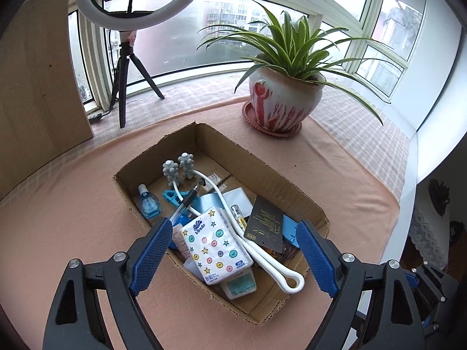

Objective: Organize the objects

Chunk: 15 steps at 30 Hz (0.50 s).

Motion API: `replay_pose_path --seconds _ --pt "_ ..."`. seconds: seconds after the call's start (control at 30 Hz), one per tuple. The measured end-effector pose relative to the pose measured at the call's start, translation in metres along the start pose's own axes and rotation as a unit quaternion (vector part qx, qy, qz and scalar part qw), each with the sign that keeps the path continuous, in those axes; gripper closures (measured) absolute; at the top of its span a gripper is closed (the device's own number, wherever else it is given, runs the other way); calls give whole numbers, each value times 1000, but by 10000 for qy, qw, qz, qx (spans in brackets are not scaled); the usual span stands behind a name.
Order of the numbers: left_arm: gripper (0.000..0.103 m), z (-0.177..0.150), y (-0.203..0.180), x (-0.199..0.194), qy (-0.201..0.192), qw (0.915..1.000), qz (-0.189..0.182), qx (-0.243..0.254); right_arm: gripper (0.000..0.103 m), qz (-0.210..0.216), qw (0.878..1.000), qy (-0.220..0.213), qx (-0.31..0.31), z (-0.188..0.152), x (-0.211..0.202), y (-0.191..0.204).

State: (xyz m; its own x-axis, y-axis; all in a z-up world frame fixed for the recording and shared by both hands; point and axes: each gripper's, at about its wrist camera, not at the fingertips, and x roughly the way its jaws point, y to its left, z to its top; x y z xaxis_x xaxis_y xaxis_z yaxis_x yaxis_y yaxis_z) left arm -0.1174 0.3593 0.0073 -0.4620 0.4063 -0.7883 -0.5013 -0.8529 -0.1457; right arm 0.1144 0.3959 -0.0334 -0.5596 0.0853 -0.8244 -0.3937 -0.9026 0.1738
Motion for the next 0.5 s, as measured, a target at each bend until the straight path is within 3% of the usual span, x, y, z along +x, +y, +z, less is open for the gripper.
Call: replay_pose_path --seconds 0.5 --pt "14 -59 99 -83 -138 9948 633 -792 30 303 9988 -62 -374 4 2 67"
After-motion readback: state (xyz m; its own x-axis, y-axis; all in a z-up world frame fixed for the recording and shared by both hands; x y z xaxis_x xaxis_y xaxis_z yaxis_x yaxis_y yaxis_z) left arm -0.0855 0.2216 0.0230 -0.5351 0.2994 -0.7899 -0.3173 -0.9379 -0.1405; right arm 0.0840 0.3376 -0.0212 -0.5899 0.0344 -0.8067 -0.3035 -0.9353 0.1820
